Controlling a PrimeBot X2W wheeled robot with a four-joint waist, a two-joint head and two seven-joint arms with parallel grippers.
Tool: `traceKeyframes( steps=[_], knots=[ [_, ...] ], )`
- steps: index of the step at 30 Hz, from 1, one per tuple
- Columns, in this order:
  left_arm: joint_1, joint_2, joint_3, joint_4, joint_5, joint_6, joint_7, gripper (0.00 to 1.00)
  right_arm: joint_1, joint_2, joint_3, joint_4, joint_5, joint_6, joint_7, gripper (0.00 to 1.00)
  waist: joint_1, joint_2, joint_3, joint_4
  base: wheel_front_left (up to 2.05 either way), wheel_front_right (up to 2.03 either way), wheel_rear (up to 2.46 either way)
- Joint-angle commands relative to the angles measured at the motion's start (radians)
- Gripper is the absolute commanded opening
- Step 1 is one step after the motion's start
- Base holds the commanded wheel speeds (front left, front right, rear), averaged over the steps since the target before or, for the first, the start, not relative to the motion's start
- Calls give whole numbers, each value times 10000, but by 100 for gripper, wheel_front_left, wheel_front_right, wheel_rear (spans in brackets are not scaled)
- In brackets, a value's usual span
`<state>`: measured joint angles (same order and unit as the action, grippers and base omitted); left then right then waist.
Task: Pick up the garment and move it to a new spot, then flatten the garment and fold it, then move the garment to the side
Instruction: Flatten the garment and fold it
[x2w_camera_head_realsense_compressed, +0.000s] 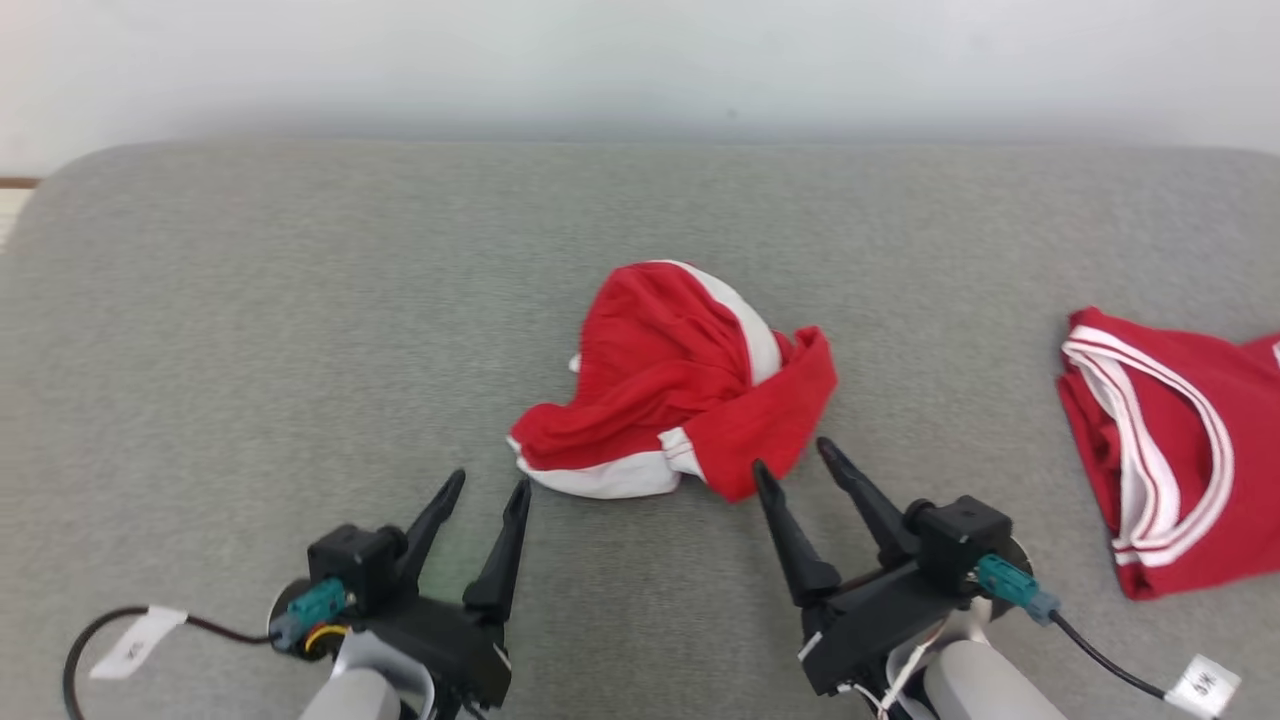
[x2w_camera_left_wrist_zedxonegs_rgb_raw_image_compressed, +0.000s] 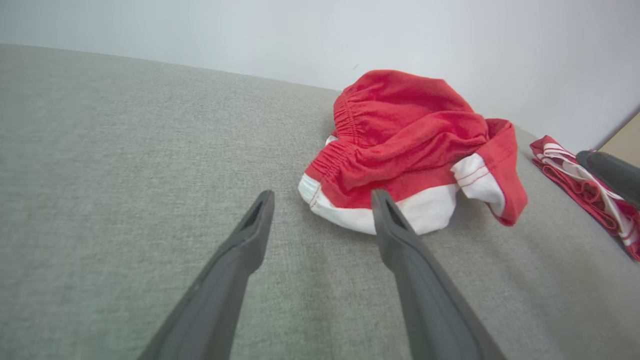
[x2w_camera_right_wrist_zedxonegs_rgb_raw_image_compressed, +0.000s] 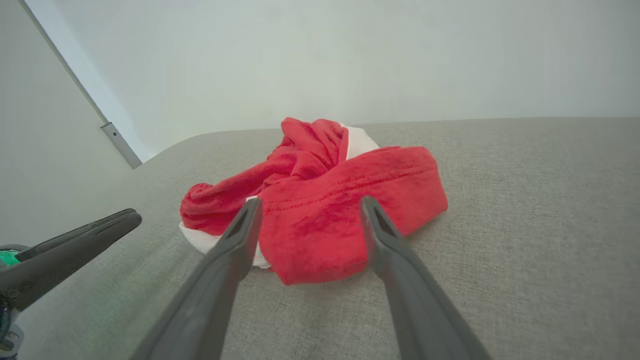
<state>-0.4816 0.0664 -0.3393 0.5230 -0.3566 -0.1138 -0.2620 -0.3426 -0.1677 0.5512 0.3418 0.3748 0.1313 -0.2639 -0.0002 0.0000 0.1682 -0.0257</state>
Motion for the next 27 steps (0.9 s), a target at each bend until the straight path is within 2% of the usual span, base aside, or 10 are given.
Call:
traceKeyframes(
  steps=[1,7,14,15,18,24,27],
  knots=[
    [264,-9,102,-25,176,-50,-38,100,-172,-56,148,31,79,-12,-1,100,2,0,-262,502,0,0,0],
    [893,-134,866,-256,385,-121,-38,100,-608,-87,758,742,-215,-12,-1,100,2,0,-285,1068,0,0,0],
    [1097,-153,953,-565,146,-142,-38,100,-1425,-73,831,2663,-1325,-12,-1,98,2,0,-188,1554,0,0,0],
    [1167,-153,956,-608,122,-137,-36,100,-1533,-4,702,2838,-1470,-12,-1,64,2,0,-170,1596,0,0,0],
    [1239,-155,972,-732,90,-144,-37,100,-1691,126,328,3202,-1843,-12,0,0,2,0,-135,1645,0,0,0],
    [1340,-156,1058,-779,18,-151,-37,100,-1757,183,-437,3178,-2072,-12,0,0,2,0,-253,1466,0,0,0],
    [1402,-155,1000,-765,-35,-154,-37,100,-1713,278,-699,2765,-1868,-12,-2,0,2,0,-389,1331,0,0,0]
  ],
)
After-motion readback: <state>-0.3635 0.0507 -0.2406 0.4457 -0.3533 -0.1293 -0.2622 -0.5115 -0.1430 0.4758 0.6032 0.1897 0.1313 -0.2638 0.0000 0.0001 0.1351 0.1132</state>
